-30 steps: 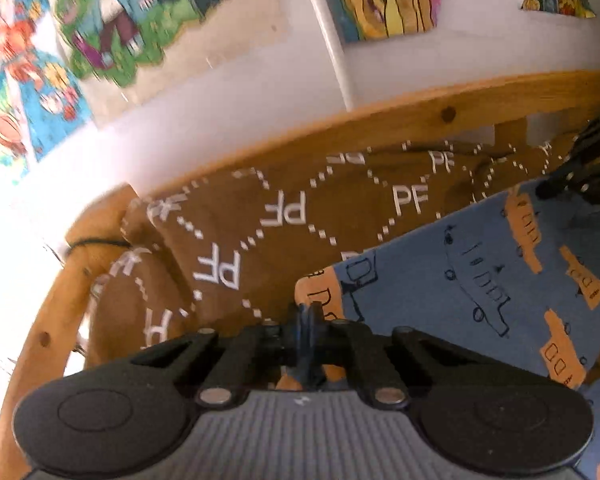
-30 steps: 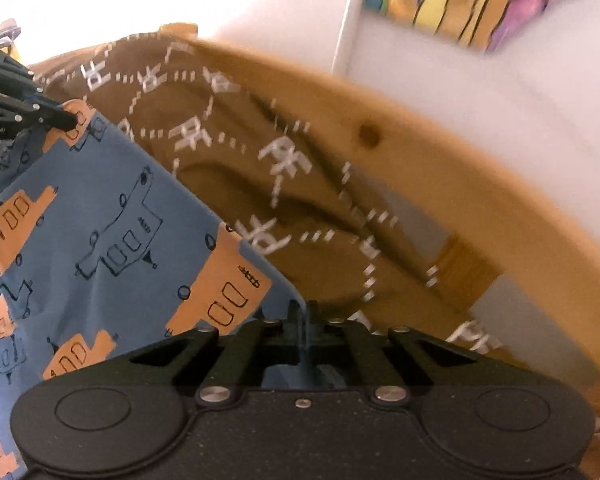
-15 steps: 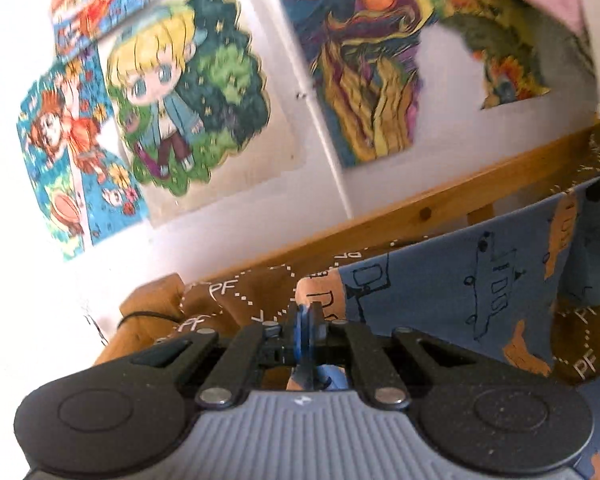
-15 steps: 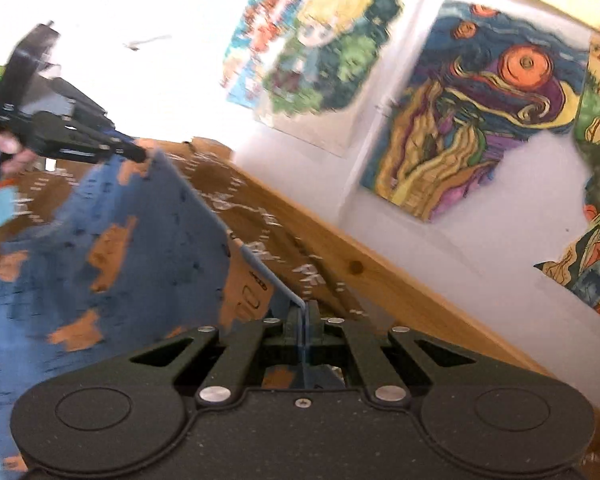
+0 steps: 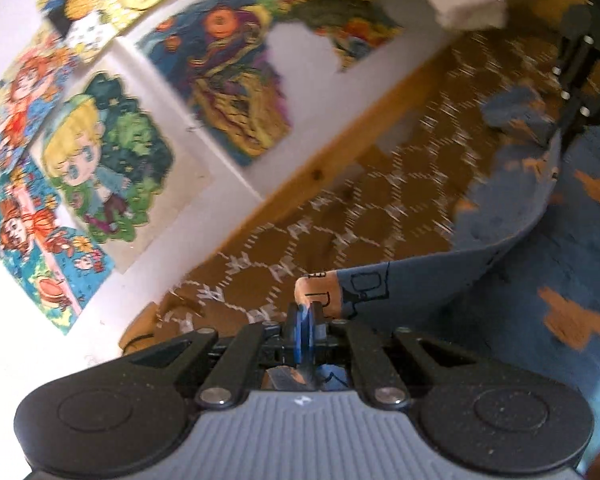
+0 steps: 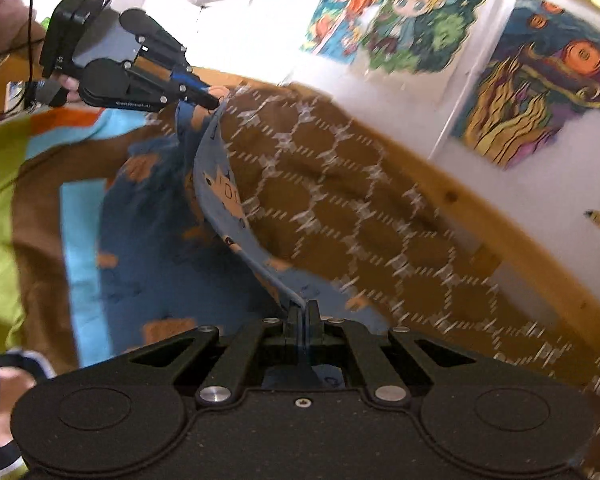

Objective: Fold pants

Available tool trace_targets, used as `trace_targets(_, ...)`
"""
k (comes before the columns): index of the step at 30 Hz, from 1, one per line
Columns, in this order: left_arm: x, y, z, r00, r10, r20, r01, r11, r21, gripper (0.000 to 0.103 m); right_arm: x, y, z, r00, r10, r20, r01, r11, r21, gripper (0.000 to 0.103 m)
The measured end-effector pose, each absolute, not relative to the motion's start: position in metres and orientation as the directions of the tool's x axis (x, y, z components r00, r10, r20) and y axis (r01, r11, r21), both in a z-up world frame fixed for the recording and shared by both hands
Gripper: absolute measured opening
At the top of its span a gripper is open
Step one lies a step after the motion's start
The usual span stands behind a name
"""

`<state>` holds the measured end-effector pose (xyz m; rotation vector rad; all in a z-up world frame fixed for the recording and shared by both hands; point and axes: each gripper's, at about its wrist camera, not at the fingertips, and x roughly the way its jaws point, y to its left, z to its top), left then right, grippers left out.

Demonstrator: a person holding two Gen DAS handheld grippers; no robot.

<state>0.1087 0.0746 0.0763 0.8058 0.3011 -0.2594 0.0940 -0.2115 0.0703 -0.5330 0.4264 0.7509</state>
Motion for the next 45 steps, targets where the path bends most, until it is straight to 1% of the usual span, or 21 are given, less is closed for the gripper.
trace_targets(2,0.101,0.073,0.062,0.904,-0.110,-0.412,0.385,0.626,0.678,0.004,0.085,-0.210,0.058,0.630,0.523,-0.575,-0.747,0.612,-0.261,0.000)
trace_targets(4,0.096,0.072,0.048,0.876,-0.099,-0.471,0.432,0.596,0.677,0.004,0.075,-0.206,0.045,0.610,0.517,-0.600,-0.760,0.595,-0.261,0.000)
trace_targets(7,0.091,0.075,0.032,0.854,-0.076,-0.515,0.459,0.575,0.677,0.004,0.067,-0.202,0.028,0.575,0.509,-0.640,-0.779,0.580,-0.239,0.000)
trace_targets(11,0.084,0.079,0.017,0.843,-0.029,-0.537,0.474,0.513,0.716,0.004,0.063,-0.197,0.016,0.550,0.501,-0.668,-0.794,0.563,-0.232,0.000)
trace_targets(13,0.079,0.080,0.009,0.836,-0.025,-0.547,0.493,0.471,0.732,0.004,0.060,-0.195,0.013,0.551,0.495,-0.672,-0.796,0.553,-0.245,0.000)
trace_targets(17,0.070,0.079,-0.004,0.845,-0.012,-0.535,0.496,0.391,0.775,0.004,0.058,-0.191,0.009,0.542,0.487,-0.685,-0.804,0.538,-0.253,0.000)
trace_targets(20,0.069,0.080,-0.007,0.835,-0.009,-0.550,0.508,0.397,0.764,0.004,0.054,-0.190,0.004,0.543,0.484,-0.686,-0.807,0.526,-0.267,0.000)
trace_targets(24,0.070,0.086,-0.006,0.824,-0.004,-0.567,0.520,0.404,0.753,0.010,0.048,-0.189,0.003,0.541,0.488,-0.685,-0.809,0.524,-0.265,0.000)
trace_targets(29,0.071,0.090,0.000,0.800,-0.007,-0.600,0.545,0.427,0.721,0.012,0.044,-0.186,-0.001,0.533,0.483,-0.694,-0.817,0.509,-0.272,0.000)
trace_targets(32,0.066,0.093,0.002,0.790,-0.015,-0.614,0.560,0.427,0.710,0.019,0.041,-0.184,-0.006,0.530,0.473,-0.703,-0.820,0.497,-0.284,0.000)
trace_targets(35,0.065,0.096,0.005,0.769,-0.023,-0.639,0.582,0.438,0.685,0.032,0.042,-0.183,-0.015,0.533,0.447,-0.718,-0.820,0.484,-0.307,0.001)
trace_targets(36,0.064,0.097,0.006,0.766,-0.023,-0.643,0.583,0.447,0.678,0.039,0.041,-0.183,-0.018,0.541,0.444,-0.714,-0.816,0.483,-0.317,0.003)
trace_targets(37,0.064,0.098,0.007,0.759,-0.024,-0.650,0.587,0.456,0.669,0.043,0.040,-0.183,-0.018,0.545,0.444,-0.711,-0.814,0.485,-0.320,0.007)
trace_targets(38,0.063,0.098,0.009,0.754,-0.028,-0.656,0.590,0.467,0.659,0.050,0.040,-0.183,-0.018,0.553,0.439,-0.708,-0.808,0.490,-0.327,0.011)
trace_targets(39,0.065,0.100,0.011,0.750,-0.033,-0.660,0.594,0.474,0.651,0.054,0.040,-0.182,-0.017,0.565,0.429,-0.704,-0.799,0.497,-0.339,0.019)
trace_targets(40,0.064,0.100,0.013,0.746,-0.037,-0.665,0.596,0.483,0.642,0.055,0.040,-0.183,-0.016,0.575,0.426,-0.699,-0.792,0.505,-0.344,0.025)
trace_targets(41,0.063,0.099,0.015,0.743,-0.042,-0.668,0.595,0.497,0.631,0.057,0.041,-0.185,-0.015,0.577,0.425,-0.697,-0.788,0.515,-0.339,0.028)
trace_targets(42,0.062,0.100,0.019,0.739,-0.049,-0.672,0.591,0.527,0.611,0.060,0.042,-0.187,-0.013,0.580,0.421,-0.697,-0.781,0.530,-0.330,0.035)
trace_targets(43,0.061,0.099,0.023,0.734,-0.056,-0.676,0.583,0.562,0.587,0.062,0.043,-0.190,-0.010,0.587,0.415,-0.695,-0.770,0.551,-0.321,0.045)
trace_targets(44,0.061,0.098,0.029,0.729,-0.069,-0.681,0.571,0.610,0.550,0.066,0.042,-0.193,-0.007,0.594,0.412,-0.691,-0.761,0.567,-0.317,0.051)
trace_targets(45,0.061,0.098,0.034,0.726,-0.086,-0.682,0.558,0.654,0.511,0.074,0.041,-0.197,-0.003,0.606,0.409,-0.683,-0.746,0.589,-0.310,0.068)
